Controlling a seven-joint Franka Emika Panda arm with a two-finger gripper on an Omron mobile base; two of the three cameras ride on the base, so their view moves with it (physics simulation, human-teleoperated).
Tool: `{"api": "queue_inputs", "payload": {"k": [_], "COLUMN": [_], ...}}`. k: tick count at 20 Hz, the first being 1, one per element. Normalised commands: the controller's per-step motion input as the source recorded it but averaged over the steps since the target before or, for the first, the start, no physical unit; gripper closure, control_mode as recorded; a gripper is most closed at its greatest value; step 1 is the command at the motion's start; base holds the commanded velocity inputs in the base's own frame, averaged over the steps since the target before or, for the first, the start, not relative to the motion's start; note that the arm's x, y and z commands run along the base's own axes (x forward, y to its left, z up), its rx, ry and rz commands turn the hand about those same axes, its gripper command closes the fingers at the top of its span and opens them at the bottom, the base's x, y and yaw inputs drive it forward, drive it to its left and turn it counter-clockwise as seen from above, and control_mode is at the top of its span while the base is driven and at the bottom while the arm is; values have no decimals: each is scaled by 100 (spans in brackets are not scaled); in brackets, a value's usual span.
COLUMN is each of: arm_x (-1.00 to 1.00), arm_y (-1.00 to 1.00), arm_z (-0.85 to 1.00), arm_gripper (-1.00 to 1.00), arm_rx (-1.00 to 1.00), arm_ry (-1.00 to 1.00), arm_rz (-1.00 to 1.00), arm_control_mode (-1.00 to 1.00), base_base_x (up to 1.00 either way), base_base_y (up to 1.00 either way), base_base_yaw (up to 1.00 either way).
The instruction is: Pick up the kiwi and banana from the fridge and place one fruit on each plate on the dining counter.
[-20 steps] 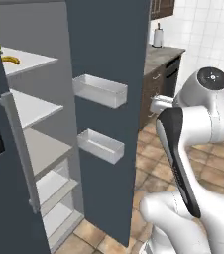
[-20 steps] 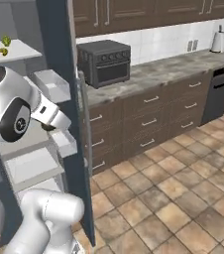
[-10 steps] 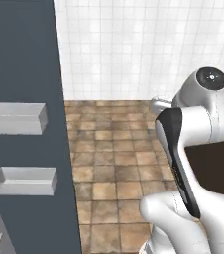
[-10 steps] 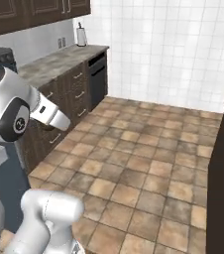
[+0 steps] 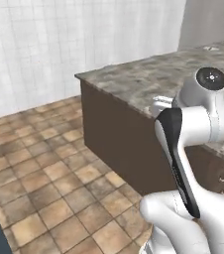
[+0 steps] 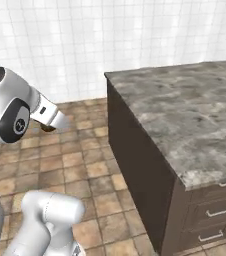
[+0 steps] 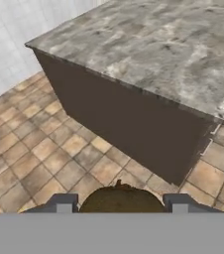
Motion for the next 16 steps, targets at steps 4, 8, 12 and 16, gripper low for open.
{"api": "queue_inputs", "payload": {"k": [4, 8, 12, 16], "arm_x": [0, 0, 0, 0], "arm_y": [0, 0, 0, 0], "arm_z": [0, 0, 0, 0], "arm_gripper": [100, 100, 100, 100], "arm_rx": [0, 0, 0, 0], "arm_ry": [0, 0, 0, 0], "arm_rz": [0, 0, 0, 0], "arm_control_mode": [100, 100, 100, 100], "base_base_x": [-7, 2, 44, 90], "base_base_y": [5, 20, 47, 72], "base_base_yaw": [-92, -77, -44, -2]}}
